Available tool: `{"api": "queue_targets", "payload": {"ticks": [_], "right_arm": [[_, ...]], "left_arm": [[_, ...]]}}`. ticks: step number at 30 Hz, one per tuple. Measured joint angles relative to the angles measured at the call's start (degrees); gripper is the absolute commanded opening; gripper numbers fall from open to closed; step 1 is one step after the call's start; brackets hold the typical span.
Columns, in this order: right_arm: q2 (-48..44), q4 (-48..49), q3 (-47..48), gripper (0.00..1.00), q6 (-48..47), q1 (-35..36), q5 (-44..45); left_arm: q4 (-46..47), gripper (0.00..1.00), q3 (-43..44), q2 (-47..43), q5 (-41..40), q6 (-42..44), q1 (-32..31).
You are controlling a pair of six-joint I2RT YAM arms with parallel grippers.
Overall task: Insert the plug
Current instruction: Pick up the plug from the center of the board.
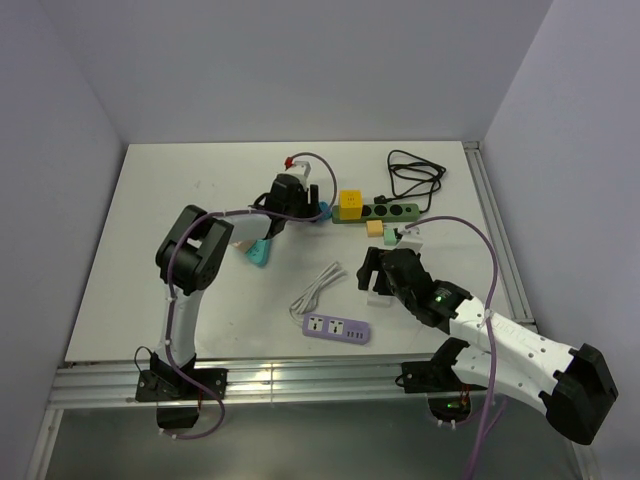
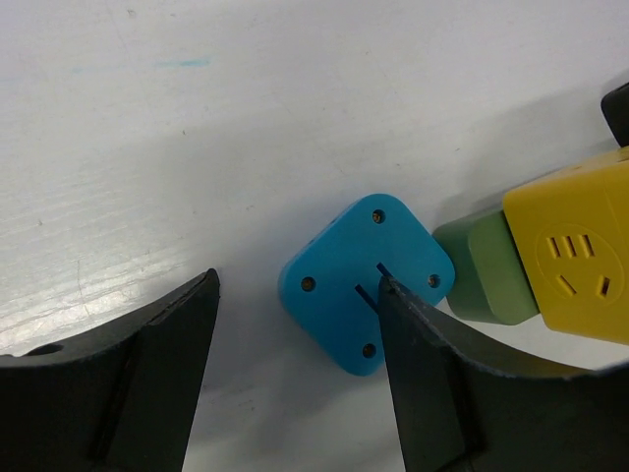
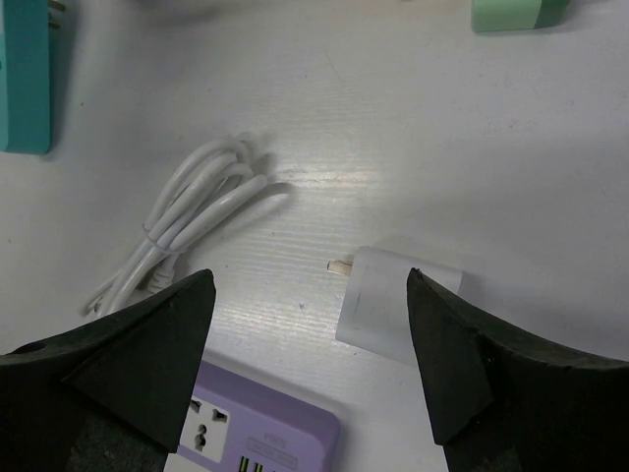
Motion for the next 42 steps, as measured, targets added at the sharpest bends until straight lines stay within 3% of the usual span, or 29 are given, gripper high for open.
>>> {"api": "queue_targets", "payload": {"ticks": [5,10,15,27,42], "right_arm": [[0.0,0.1,0.0,0.85,0.0,0.0,0.0],[0.0,0.3,0.0,0.85,0.0,0.0,0.0],[0.3,0.4,0.0,0.85,-0.1,0.0,-0.1],[0.5,0.5,0.0,0.84,-0.2,0.0,-0.2],[0.5,0.5,0.0,0.84,-0.2,0.0,-0.5]], "left_arm": [[-0.3,0.72,0.0,0.0,0.8,0.0,0.3],[0.0,0.84,0.0,0.0,1.8,0.4,0.2],[0.2,0.89,0.0,0.0,3.0,1.6,0.1],[-1.9,0.86,0.6,0.0,3.1,4.7,-1.9],[-0.8,0.89,-5.4,-4.1,1.6,3.7,-3.7]]}}
